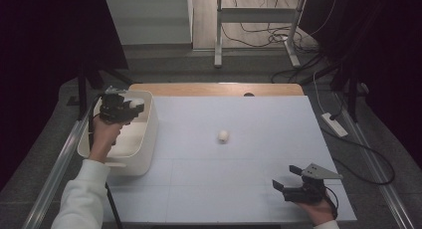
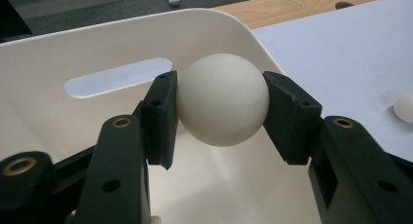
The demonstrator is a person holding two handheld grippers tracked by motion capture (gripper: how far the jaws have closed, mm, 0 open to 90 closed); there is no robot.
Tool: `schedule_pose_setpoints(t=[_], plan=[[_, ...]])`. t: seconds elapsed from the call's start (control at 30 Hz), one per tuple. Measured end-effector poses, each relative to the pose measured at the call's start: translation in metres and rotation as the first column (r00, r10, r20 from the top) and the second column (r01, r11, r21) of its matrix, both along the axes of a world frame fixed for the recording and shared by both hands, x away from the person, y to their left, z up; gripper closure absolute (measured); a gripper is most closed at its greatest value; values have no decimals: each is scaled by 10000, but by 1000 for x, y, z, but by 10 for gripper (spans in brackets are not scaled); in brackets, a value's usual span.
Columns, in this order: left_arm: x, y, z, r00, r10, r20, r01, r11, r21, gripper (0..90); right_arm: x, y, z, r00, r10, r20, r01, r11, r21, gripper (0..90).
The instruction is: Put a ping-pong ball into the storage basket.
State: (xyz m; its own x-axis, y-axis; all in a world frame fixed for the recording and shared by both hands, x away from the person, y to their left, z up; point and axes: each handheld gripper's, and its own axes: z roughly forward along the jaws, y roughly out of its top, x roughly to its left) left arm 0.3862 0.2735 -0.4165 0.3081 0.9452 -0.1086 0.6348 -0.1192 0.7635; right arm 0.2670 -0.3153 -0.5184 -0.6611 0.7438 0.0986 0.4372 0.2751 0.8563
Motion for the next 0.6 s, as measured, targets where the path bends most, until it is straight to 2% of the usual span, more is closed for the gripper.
schedule_pose_setpoints(t=[0.23,0.27,0.3,0.33,0.43,0.6], plan=[[-1,0,1,10000,24,28,-23,10000,-29,475,0,0,0,10000,1,7,-1,10000,7,98],[-1,0,1,9999,41,96,-41,10000,-30,443,0,0,0,10000,5,6,-5,10000,1,98],[-2,0,2,9999,63,150,-62,10000,-55,325,0,0,0,10000,8,6,-8,10000,-6,98],[-2,-1,2,9998,73,180,-72,9999,-75,325,0,0,0,10000,4,8,-4,10000,-1,98],[-4,-2,5,9996,121,270,-118,9999,-125,237,0,0,0,10000,-6,4,6,10000,8,99],[-9,0,8,9988,-81,486,106,9986,-518,186,0,0,0,10000,2,6,-2,10000,-4,98]])
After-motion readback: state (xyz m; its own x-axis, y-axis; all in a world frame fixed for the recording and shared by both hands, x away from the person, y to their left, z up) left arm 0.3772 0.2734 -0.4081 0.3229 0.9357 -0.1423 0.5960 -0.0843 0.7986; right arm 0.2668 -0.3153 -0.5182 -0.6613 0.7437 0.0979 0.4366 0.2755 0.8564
